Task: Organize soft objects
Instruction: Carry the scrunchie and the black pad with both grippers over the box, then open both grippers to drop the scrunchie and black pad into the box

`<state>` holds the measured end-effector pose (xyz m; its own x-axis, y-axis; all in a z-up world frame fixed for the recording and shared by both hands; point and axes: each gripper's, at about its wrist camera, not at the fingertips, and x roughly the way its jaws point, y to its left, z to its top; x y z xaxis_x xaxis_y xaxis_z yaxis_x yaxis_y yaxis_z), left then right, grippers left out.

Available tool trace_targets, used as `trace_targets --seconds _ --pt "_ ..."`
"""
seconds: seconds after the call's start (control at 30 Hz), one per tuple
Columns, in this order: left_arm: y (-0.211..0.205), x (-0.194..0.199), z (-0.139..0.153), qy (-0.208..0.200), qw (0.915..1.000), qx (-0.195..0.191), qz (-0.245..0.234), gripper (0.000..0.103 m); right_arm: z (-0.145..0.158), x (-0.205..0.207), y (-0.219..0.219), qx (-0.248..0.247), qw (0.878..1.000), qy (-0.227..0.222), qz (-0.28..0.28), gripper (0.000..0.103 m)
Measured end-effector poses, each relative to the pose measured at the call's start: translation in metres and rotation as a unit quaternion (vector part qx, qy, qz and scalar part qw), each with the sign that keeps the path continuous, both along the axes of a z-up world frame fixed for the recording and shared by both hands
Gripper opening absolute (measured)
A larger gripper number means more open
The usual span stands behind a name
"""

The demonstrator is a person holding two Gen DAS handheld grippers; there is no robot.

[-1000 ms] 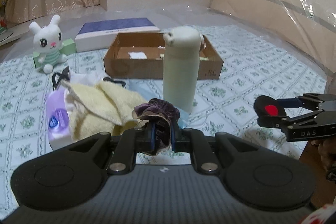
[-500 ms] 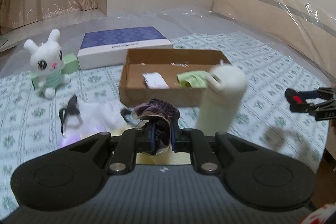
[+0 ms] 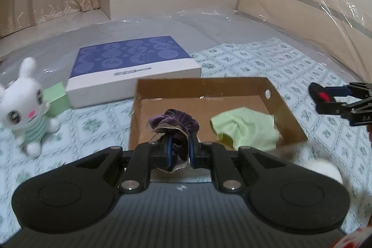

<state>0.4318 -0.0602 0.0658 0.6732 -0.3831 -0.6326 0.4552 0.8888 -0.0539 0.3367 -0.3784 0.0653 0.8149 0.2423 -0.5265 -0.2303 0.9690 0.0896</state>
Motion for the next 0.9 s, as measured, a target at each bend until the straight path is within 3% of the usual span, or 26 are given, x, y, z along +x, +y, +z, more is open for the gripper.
trace_targets --seconds 0.3,0.63,0.67,0.77,0.9 --pt "-0.042 0.052 -0.023 0.020 0.9995 0.001 -0.026 0.013 -0.016 0.070 0.013 0.006 1.000 0.018 0.009 0.079" --pt "-0.076 0.075 -0.046 0.039 0.9979 0.014 -0.050 0.017 -0.039 0.097 0.019 0.020 0.999 0.040 0.006 0.079" --pt "-0.077 0.076 -0.047 0.040 0.9979 0.011 -0.050 0.022 -0.040 0.098 0.020 0.020 0.999 0.041 0.005 0.079" --pt "-0.077 0.076 -0.046 0.034 0.9980 -0.004 -0.054 0.064 -0.045 0.101 0.021 0.022 0.999 0.043 0.005 0.079" --pt "-0.070 0.075 -0.041 0.025 0.9986 -0.010 -0.045 0.065 -0.049 0.102 0.022 0.025 0.999 0.046 0.004 0.079"
